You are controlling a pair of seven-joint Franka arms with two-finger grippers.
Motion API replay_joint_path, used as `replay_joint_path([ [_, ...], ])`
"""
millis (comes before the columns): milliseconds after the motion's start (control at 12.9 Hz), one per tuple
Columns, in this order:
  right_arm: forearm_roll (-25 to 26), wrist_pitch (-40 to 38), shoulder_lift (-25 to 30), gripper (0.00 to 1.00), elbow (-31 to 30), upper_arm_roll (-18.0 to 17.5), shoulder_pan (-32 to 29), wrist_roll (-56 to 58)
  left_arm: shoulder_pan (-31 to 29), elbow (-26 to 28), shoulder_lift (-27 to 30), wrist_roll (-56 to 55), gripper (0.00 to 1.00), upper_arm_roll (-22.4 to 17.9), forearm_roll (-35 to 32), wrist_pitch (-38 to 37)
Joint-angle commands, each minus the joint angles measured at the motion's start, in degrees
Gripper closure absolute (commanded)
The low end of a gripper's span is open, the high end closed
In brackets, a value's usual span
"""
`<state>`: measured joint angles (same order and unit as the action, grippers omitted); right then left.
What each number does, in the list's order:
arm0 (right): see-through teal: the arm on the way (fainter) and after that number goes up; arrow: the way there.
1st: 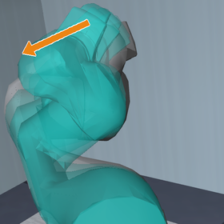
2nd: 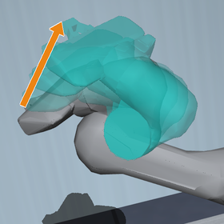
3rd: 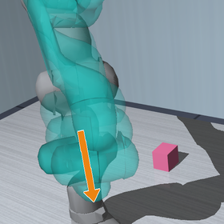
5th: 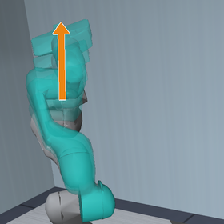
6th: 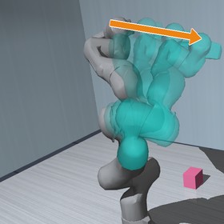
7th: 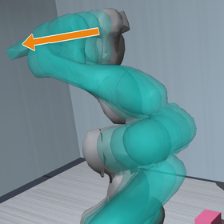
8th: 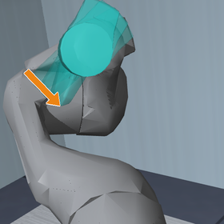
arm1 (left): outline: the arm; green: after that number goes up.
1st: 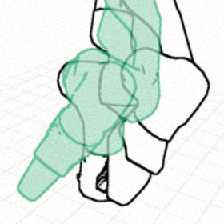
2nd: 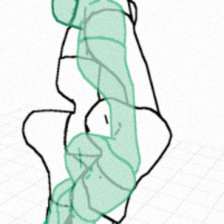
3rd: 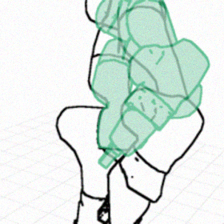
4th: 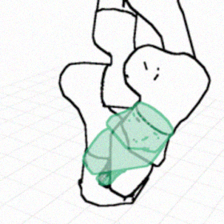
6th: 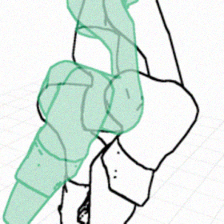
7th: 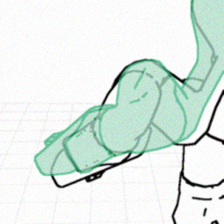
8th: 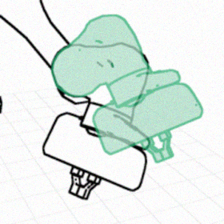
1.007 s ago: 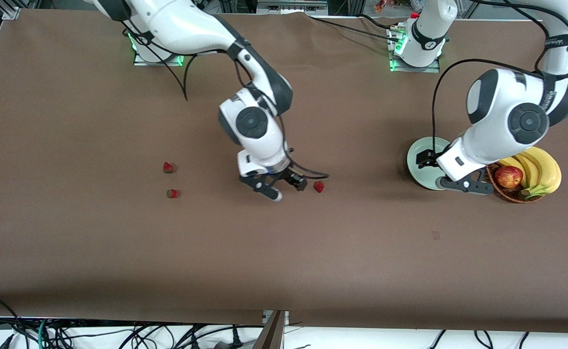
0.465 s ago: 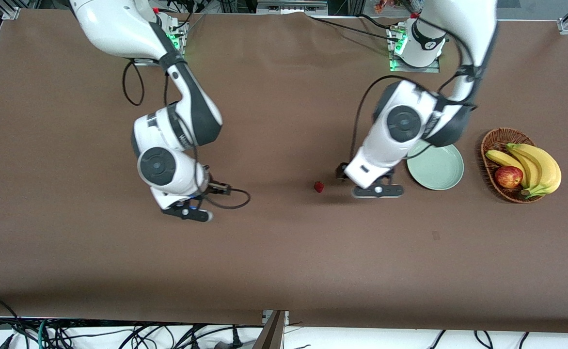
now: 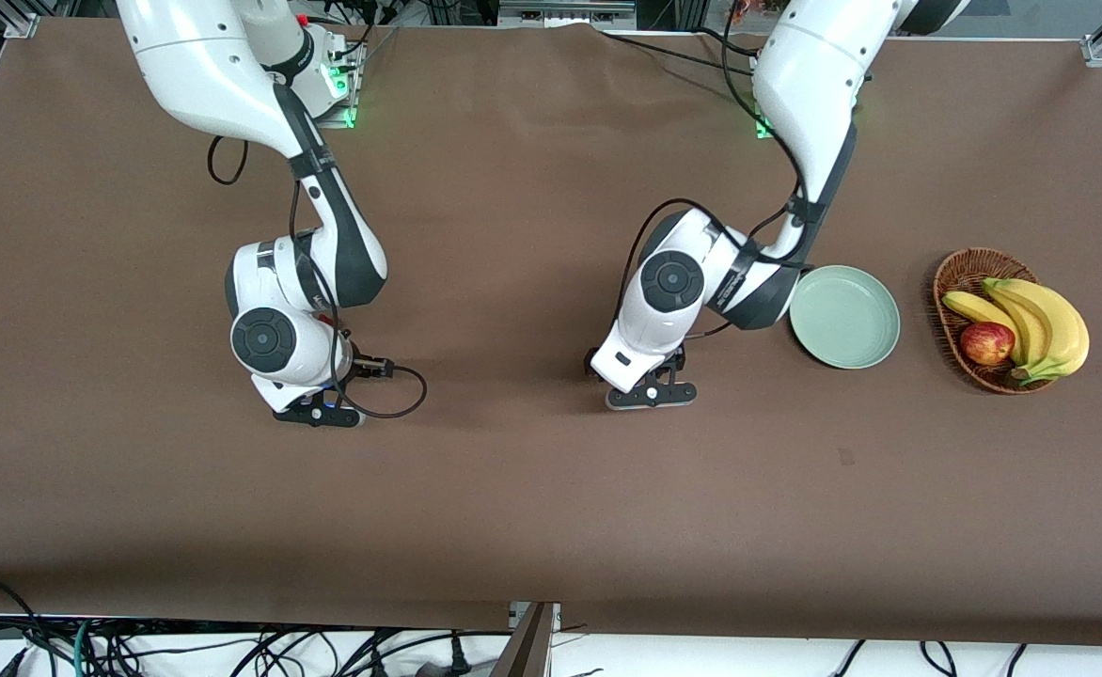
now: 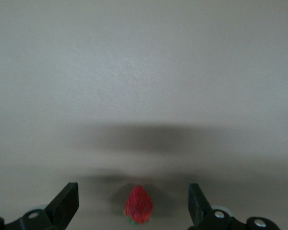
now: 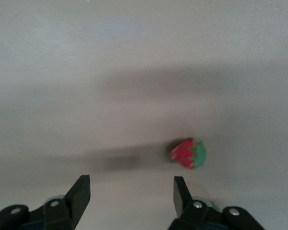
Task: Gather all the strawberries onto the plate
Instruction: 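Grasp the strawberry with the left gripper while the right gripper reaches another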
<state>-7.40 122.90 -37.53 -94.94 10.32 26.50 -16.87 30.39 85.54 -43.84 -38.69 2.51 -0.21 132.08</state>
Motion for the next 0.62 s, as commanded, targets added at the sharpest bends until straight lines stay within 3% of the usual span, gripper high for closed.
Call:
replay_joint_path([
  [0, 0.0, 2.1, 2.6, 0.22, -3.9, 1.8, 0.6, 4.6, 0.6, -1.8, -2.8, -1.5, 0.0, -0.7, -1.5, 1.3],
  [310, 0.0, 3.4, 1.9, 0.23, -4.5, 2.2, -0.7, 7.8, 1.6, 0.0, -2.8, -4.2, 0.0, -0.4, -1.1, 0.6],
  [542, 0.0, 9.0, 1.6, 0.26, -7.3, 2.2, -1.0, 8.3, 1.6, 1.6, -2.4, -4.4, 0.0, -0.1, -0.6, -1.5],
])
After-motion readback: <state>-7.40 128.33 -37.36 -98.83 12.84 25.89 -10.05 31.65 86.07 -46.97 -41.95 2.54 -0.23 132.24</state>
